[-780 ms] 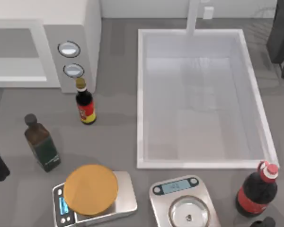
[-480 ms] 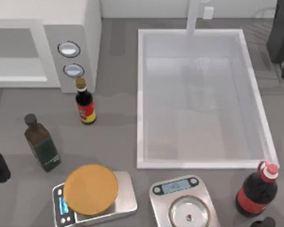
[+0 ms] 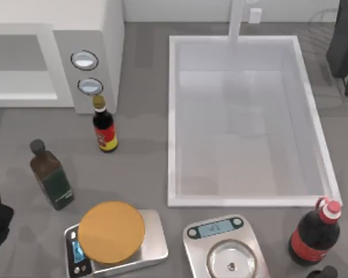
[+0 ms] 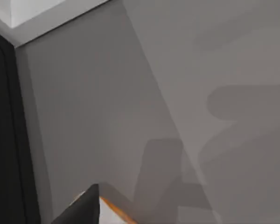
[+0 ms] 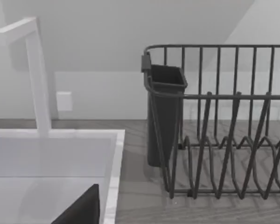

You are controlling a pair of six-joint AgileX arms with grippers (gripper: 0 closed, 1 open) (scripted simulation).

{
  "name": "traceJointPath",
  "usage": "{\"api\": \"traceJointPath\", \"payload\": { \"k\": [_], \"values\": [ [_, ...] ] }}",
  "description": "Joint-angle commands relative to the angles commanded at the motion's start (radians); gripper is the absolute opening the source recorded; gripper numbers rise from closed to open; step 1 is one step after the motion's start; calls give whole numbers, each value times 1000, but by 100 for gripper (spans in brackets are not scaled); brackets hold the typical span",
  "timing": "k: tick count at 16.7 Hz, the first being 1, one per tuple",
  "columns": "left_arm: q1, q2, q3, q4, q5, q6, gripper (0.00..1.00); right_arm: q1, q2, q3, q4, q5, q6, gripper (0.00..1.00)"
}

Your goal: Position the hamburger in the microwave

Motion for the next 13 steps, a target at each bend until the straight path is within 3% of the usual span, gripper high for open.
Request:
{"api": "traceJointPath", "payload": {
  "k": [7,13],
  "values": [
    [118,642,362,-325,-6,467,100,0,0,0,0,0,0,100],
    [231,973,656,-533,-11,725,100,0,0,0,0,0,0,100]
  ]
}}
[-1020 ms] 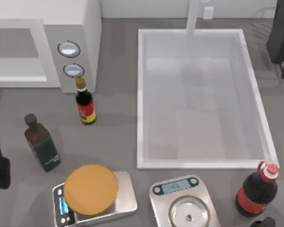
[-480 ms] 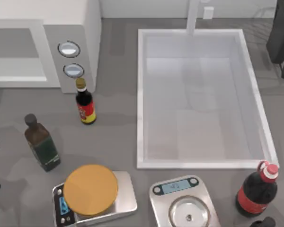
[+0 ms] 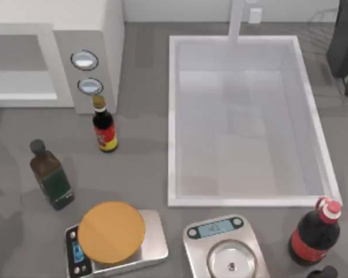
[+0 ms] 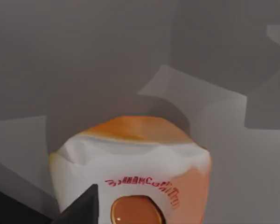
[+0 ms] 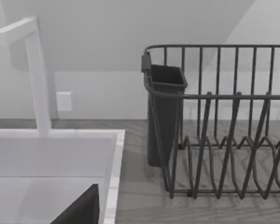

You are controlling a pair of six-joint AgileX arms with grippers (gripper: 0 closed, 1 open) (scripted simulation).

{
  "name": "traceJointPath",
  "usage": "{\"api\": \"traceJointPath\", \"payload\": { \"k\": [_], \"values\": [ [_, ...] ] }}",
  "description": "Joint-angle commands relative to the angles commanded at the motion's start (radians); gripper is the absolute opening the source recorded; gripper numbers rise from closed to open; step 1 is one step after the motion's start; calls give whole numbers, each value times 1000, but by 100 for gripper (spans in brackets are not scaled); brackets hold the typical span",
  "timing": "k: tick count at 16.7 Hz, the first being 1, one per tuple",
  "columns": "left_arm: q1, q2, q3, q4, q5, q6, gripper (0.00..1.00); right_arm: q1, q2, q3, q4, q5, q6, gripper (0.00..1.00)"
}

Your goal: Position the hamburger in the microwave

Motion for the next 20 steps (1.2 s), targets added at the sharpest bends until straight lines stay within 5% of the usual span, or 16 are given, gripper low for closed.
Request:
{"api": "traceJointPath", "payload": {
  "k": [8,20],
  "values": [
    [100,138,211,-114,-1,108,100,0,0,0,0,0,0,100],
    [94,207,137,29,-1,102,100,0,0,0,0,0,0,100]
  ]
}}
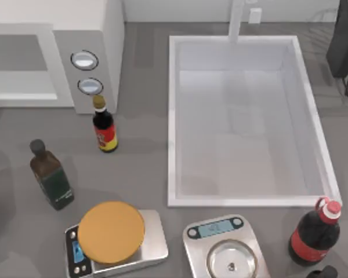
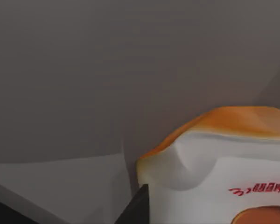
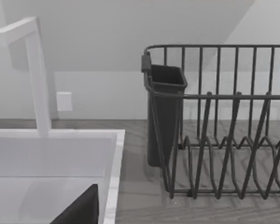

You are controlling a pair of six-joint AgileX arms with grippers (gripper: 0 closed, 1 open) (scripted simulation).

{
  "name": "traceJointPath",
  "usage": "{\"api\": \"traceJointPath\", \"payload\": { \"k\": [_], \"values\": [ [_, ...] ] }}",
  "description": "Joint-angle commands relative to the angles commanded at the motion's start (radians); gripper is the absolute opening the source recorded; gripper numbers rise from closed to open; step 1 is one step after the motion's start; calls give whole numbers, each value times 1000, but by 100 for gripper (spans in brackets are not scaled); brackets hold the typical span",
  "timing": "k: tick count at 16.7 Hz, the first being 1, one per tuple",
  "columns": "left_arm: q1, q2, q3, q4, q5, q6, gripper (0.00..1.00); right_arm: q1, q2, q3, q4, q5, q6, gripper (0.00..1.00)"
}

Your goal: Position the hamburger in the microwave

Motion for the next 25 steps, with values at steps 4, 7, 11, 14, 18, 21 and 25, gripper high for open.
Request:
{"api": "traceJointPath", "payload": {
  "k": [4,7,11,14,18,21,25],
  "values": [
    [6,65,-62,126,1,7,100,0,0,0,0,0,0,100],
    [8,88,-83,171,1,10,100,0,0,0,0,0,0,100],
    [8,88,-83,171,1,10,100,0,0,0,0,0,0,100],
    [8,88,-83,171,1,10,77,0,0,0,0,0,0,100],
    [8,88,-83,171,1,10,47,0,0,0,0,0,0,100],
    [8,88,-83,171,1,10,25,0,0,0,0,0,0,100],
    [8,88,-83,171,1,10,0,0,0,0,0,0,0,100]
  ]
}}
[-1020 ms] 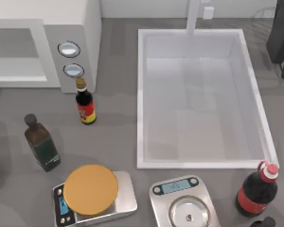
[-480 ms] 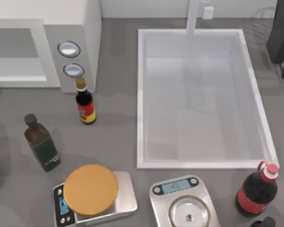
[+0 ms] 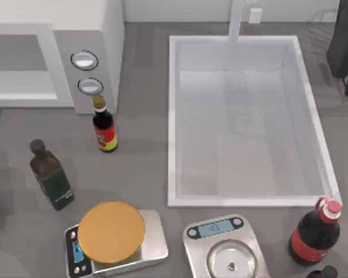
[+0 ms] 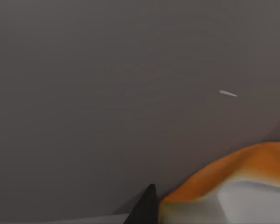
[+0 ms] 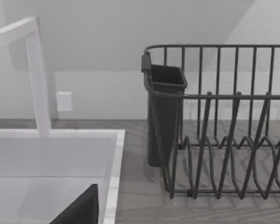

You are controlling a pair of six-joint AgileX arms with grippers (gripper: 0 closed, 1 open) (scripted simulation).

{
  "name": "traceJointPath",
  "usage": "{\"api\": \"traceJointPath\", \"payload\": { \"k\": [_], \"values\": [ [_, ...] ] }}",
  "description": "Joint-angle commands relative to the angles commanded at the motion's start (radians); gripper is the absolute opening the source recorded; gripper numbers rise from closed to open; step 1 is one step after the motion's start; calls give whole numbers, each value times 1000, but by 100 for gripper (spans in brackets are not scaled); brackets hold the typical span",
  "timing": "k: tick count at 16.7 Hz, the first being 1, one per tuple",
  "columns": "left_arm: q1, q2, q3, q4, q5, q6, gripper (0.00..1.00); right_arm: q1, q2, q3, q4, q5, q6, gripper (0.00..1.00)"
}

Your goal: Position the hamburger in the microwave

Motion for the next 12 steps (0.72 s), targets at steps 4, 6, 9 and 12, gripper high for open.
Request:
{"api": "traceJointPath", "payload": {
  "k": [4,6,9,12],
  "values": [
    [0,0,0,0,0,0,0,0,0,0,0,0,0,100],
    [0,0,0,0,0,0,0,0,0,0,0,0,0,100],
    [-22,-65,22,-89,15,-26,0,0,0,0,0,0,0,100],
    [-21,-83,63,-158,13,-25,0,0,0,0,0,0,0,100]
  ]
}}
